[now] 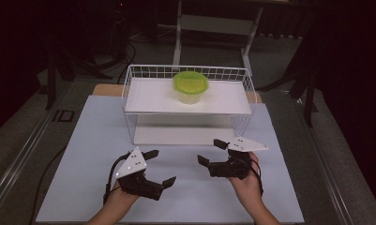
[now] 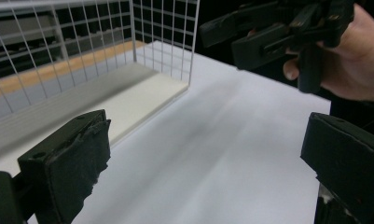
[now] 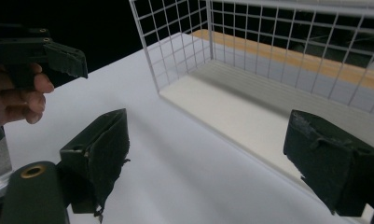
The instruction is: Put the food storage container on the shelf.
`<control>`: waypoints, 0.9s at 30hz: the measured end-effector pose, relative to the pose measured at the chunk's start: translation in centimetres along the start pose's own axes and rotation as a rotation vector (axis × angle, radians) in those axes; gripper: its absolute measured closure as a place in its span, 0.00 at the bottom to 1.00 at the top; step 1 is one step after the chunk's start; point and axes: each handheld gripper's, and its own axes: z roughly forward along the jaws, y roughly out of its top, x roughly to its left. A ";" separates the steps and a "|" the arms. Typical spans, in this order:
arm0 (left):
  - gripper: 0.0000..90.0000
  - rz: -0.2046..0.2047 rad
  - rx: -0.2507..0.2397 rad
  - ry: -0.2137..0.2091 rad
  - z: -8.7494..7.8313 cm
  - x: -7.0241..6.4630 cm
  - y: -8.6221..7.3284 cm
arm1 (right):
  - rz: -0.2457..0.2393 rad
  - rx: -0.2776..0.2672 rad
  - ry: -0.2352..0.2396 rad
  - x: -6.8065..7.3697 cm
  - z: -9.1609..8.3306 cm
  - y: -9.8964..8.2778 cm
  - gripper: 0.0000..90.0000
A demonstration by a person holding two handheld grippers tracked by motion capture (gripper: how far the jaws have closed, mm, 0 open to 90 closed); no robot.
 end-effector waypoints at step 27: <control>0.02 -0.026 0.042 0.000 -0.7 0.0 -3.7 | 0.004 0.058 -0.021 -0.7 -3.7 -6.6 0.16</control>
